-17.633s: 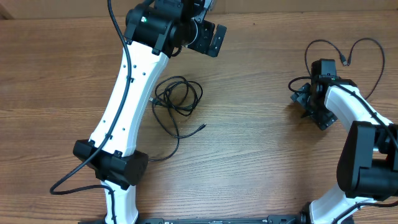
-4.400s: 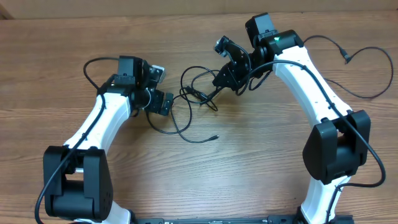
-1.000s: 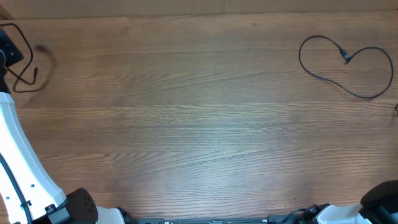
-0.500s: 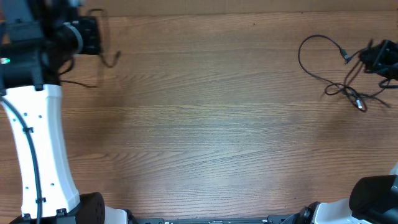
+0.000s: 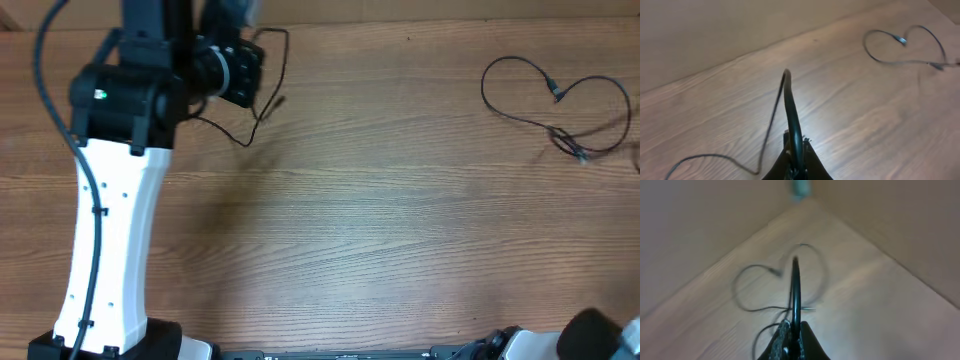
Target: Untangle cables
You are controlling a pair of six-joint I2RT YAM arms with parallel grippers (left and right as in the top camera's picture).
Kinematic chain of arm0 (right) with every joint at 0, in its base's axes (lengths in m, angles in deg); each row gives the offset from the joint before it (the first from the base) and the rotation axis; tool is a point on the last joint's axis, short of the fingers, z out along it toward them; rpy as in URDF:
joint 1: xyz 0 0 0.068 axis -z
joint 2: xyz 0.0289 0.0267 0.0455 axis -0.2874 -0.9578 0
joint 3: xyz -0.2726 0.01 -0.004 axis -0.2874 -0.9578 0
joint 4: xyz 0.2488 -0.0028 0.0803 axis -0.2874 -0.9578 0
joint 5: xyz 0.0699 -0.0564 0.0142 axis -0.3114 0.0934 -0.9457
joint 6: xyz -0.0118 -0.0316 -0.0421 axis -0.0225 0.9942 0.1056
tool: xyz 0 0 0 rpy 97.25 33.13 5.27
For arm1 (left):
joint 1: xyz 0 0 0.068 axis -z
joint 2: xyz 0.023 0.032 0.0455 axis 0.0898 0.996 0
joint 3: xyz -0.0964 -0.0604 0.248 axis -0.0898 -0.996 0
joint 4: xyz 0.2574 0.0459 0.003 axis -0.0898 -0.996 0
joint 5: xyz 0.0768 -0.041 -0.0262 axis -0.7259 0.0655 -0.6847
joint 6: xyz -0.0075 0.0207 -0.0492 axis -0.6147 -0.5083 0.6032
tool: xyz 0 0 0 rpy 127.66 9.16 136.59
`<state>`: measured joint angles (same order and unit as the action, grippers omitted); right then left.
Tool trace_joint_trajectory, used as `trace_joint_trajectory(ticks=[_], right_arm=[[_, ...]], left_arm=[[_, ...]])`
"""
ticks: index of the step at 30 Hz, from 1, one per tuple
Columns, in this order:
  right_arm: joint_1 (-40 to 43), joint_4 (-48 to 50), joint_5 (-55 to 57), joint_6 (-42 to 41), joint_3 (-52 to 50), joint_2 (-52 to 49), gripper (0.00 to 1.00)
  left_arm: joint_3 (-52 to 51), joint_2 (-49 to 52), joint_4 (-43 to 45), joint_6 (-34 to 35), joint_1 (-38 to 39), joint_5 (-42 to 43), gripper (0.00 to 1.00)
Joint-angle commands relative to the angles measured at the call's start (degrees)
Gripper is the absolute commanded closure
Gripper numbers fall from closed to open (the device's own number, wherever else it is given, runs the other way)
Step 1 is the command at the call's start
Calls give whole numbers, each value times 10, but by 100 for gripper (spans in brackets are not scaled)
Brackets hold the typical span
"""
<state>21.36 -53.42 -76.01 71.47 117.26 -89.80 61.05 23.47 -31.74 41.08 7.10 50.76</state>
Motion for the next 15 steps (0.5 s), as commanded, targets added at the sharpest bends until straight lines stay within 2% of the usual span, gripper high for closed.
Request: trace_joint_trajectory(ticks=[1,5,9,15], right_arm=[[80,-29,73,-81,2,9,96],[175,-18,73,-146,-34,9,96],[247,35,46,-155,-101,9,96],[268,189,19,-155,-287,-21,96]], left_arm=[[12,16,-5,-30,51,10,96],[12,40,-4,-40,92,10,96],[12,66,-3,-40,125,11,96],[12,104,17,-40,184,15,96]])
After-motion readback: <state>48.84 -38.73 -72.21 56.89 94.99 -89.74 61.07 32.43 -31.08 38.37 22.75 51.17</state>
